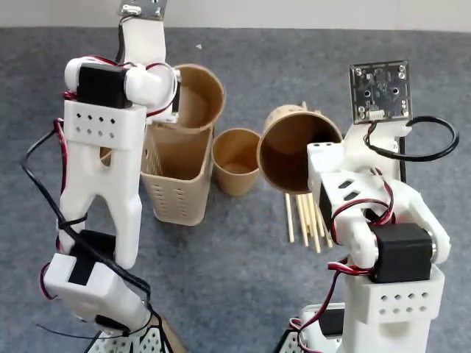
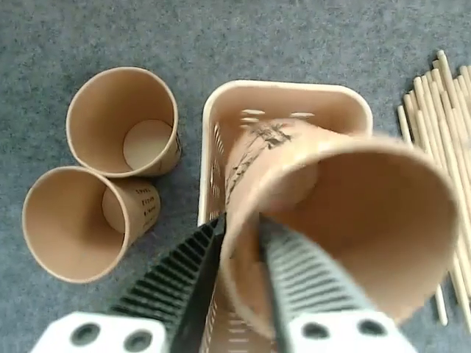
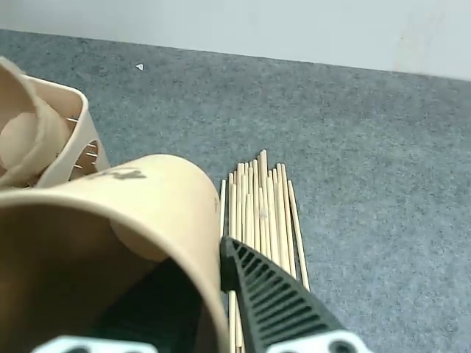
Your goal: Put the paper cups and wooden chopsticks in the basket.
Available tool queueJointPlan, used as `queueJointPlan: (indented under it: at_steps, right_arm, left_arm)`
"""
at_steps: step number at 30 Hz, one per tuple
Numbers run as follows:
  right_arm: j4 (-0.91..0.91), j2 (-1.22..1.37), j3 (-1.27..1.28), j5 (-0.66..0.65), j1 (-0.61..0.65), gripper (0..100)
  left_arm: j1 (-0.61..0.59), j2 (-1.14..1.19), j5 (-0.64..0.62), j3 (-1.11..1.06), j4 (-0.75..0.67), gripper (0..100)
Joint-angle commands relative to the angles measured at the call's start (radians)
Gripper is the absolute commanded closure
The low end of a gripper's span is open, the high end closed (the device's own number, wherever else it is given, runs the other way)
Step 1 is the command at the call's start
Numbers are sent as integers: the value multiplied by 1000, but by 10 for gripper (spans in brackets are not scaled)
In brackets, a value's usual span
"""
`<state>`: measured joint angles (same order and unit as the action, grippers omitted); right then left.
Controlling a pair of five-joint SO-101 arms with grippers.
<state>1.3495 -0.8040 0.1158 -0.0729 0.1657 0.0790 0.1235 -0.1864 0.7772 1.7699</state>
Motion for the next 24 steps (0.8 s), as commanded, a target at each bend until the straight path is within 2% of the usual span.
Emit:
queueJointPlan:
  at_steps: [1,5,11,16,19,24]
  right_arm:
    - [-15,-1,-36,8,-8,993]
    - [-65,-1,-36,17,-4,993]
    - [-130,-1,-36,17,110,993]
    - [-329,2,-35,64,206,993]
    - [-409,19,-35,78,259,993]
    - [-484,229,-41,80,312,993]
  left_arm:
    - [-35,-15,55,110,3,758]
    - [-44,-16,63,173,5,758]
    - [-147,-16,61,231,-5,758]
    - [-367,-15,63,417,-3,758]
    - [-519,-15,64,432,-2,758]
    - [-722,-4,64,432,-9,756]
